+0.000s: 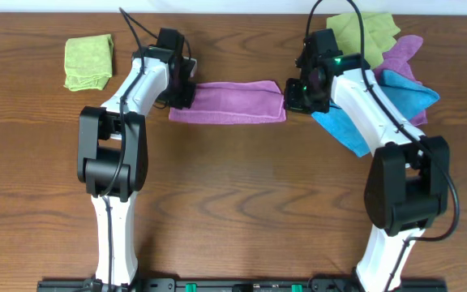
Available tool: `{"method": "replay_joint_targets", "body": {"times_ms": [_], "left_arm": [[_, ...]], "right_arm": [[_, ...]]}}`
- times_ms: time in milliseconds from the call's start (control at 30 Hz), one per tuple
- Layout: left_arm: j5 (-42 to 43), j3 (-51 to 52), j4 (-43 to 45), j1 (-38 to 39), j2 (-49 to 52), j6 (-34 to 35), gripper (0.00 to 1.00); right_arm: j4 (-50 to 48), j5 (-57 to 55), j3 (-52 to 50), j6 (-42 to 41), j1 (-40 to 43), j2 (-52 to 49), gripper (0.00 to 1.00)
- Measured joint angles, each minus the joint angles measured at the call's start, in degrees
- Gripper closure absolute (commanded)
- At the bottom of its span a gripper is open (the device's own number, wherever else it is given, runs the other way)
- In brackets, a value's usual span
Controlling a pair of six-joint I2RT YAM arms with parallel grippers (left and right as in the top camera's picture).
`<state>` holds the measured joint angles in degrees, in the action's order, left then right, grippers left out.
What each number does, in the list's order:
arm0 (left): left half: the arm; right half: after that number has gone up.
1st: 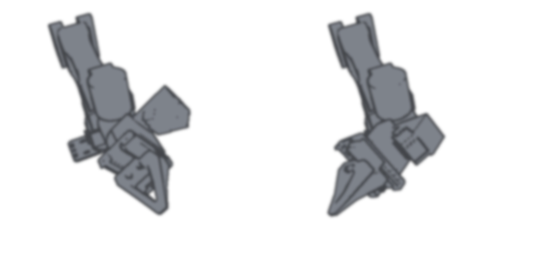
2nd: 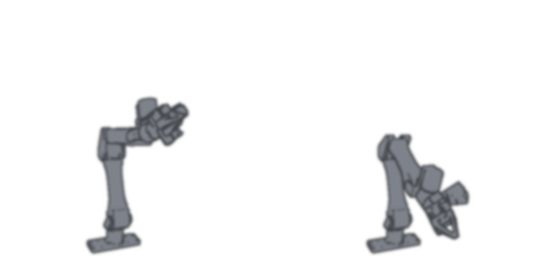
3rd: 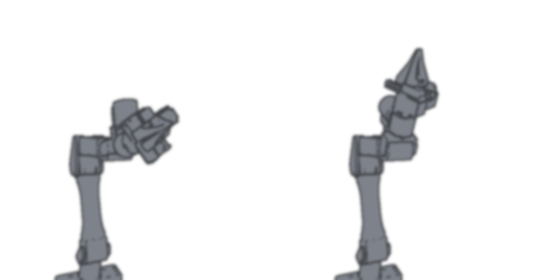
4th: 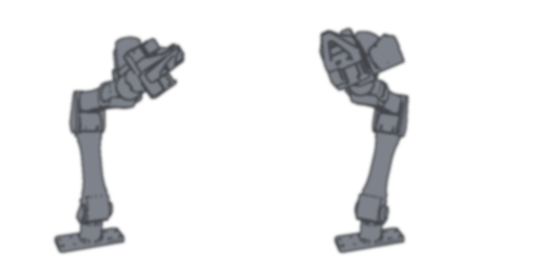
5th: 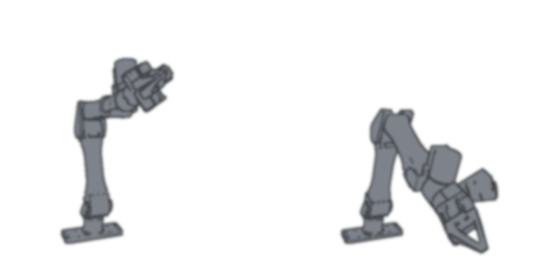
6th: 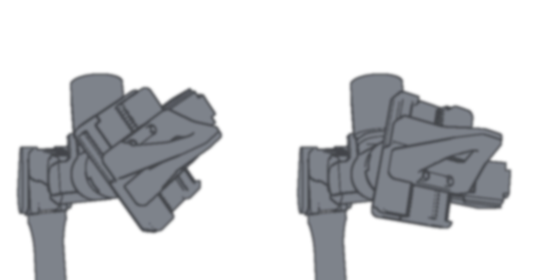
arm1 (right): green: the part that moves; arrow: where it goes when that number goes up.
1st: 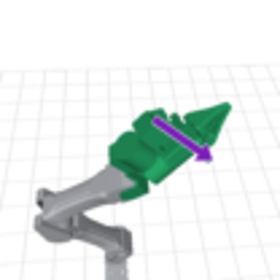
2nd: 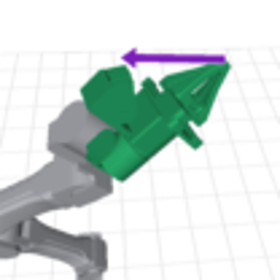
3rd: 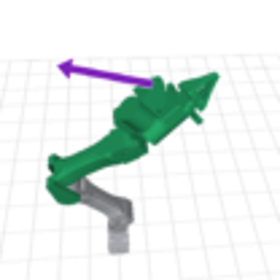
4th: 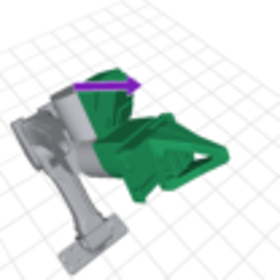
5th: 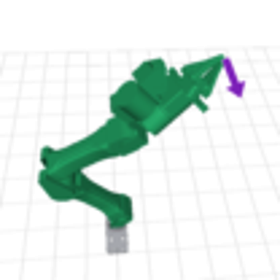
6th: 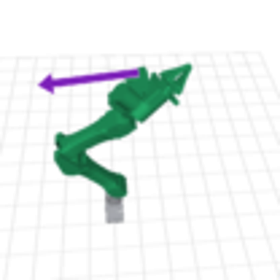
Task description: Fold the cloth
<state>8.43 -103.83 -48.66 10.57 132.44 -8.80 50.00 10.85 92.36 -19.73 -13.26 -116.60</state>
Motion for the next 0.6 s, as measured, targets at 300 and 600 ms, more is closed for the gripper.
{"method": "replay_joint_targets", "body": {"times_ms": [300, 600], "left_arm": [[-0.5, -0.2, -2.7, 0.0, 0.0, 0.0, 0.94], [-0.7, -0.2, -2.5, 0.0, 0.0, 0.0, 0.94]], "right_arm": [[-5.0, -0.2, 0.0, 3.5, -0.4, -0.1, 0.32], [-9.3, 19.7, 0.0, 9.0, 9.5, -4.5, 0.26]]}}
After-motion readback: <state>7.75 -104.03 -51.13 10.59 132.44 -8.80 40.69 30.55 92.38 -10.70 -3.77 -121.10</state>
